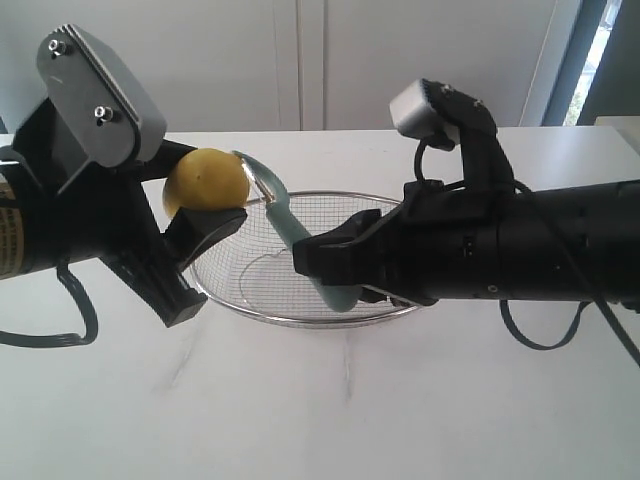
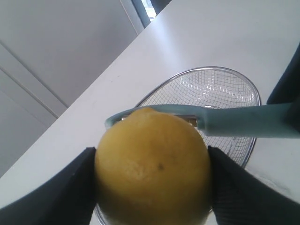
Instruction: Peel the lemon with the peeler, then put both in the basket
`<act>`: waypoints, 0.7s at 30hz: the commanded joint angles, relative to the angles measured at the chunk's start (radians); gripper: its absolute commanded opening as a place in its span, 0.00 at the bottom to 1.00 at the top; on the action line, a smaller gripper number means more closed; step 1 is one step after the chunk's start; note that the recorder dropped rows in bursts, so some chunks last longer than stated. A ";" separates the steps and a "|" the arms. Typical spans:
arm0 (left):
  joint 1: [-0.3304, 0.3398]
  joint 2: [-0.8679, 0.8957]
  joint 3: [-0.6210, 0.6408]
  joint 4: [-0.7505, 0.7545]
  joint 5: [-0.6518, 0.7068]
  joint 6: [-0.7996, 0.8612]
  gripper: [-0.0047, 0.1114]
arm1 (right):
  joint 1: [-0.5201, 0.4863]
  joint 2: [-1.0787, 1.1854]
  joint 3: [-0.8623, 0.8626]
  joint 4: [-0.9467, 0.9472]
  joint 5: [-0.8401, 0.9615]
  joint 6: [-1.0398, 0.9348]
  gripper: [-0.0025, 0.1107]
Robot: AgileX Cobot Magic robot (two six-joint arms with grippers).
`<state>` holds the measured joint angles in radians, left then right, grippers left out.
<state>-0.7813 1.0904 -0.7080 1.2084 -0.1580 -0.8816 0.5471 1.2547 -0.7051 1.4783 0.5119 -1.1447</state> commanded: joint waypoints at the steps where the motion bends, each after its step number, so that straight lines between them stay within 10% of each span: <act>1: 0.000 -0.004 0.003 0.007 0.000 -0.012 0.04 | 0.003 -0.026 -0.004 0.013 0.001 -0.001 0.02; 21: 0.000 -0.004 0.003 0.007 0.000 -0.012 0.04 | 0.003 -0.353 -0.004 0.002 0.009 -0.001 0.02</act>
<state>-0.7813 1.0904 -0.7080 1.2084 -0.1580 -0.8816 0.5471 0.9586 -0.7051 1.4798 0.5121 -1.1447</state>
